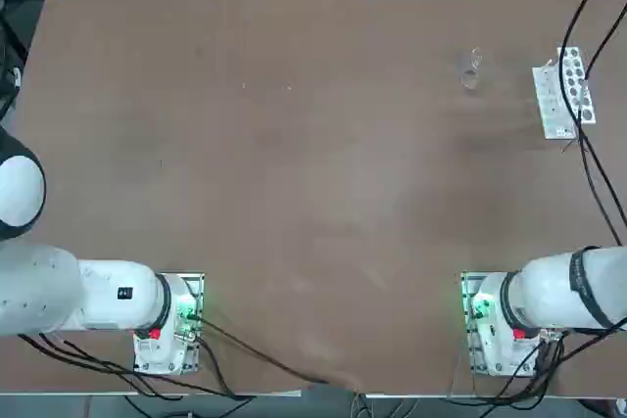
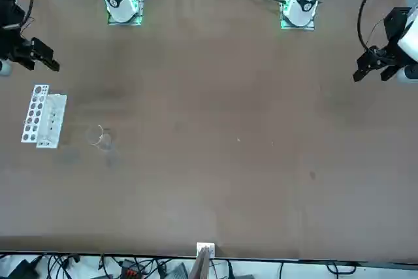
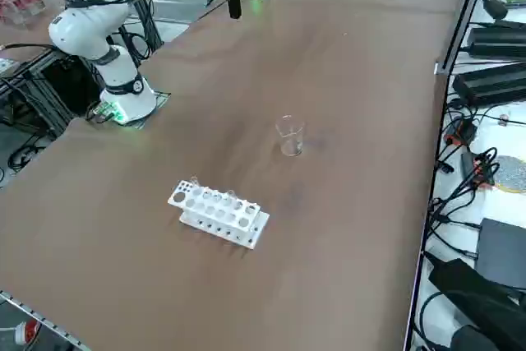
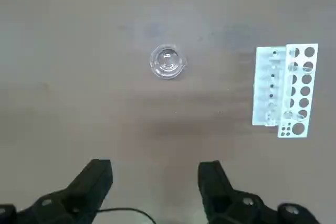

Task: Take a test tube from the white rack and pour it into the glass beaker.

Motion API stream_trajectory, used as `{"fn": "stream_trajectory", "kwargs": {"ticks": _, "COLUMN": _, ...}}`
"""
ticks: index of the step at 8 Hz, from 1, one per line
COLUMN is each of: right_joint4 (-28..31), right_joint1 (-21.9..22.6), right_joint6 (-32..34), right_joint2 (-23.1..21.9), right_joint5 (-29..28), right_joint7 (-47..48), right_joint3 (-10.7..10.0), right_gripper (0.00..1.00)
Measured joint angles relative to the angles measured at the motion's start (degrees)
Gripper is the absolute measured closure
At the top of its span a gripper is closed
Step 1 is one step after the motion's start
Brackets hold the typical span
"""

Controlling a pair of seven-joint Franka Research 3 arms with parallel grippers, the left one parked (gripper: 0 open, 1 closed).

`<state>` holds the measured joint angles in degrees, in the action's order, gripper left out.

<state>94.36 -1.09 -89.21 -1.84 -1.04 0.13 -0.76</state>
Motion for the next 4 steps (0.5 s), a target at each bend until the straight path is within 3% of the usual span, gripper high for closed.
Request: {"fn": "stream_trajectory", "kwargs": {"ticks": 4, "right_joint4": 0.0, "right_joint1": -0.14, "right_joint6": 1.49, "right_joint2": 0.01, "right_joint5": 0.03, "right_joint7": -0.05, "right_joint3": -0.02, "right_gripper": 0.0}}
